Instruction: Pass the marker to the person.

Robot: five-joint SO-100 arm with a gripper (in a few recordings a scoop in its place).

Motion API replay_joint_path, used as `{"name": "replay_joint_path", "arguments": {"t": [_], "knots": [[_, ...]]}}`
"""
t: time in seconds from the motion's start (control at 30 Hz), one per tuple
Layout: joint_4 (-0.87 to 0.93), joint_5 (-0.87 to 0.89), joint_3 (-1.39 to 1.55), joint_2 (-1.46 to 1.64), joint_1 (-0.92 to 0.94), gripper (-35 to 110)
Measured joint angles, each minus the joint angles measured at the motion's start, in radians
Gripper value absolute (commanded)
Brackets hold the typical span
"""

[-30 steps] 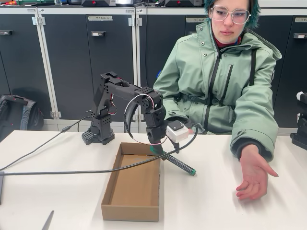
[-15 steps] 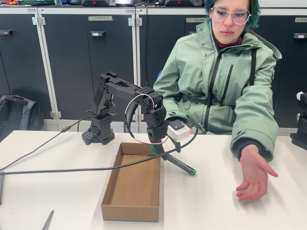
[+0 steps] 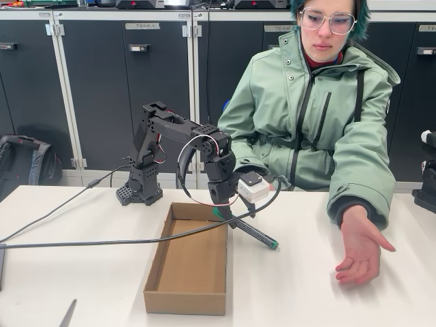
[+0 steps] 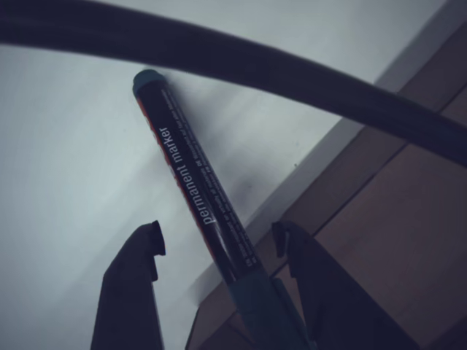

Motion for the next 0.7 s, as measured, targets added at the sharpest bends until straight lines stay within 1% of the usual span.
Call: {"name": "replay_joint_path", "arguments": {"t": [0.27, 0.47, 0.63, 0.7], "knots": [[0.044, 0.029, -0.002, -0.028, 0.012, 34], [0.044, 0.04, 0.0, -0.028, 0.018, 33], [0.04, 0.04, 0.0, -0.028, 0.018, 28], [0.04, 0.04, 0.0, -0.028, 0.018, 22]]}}
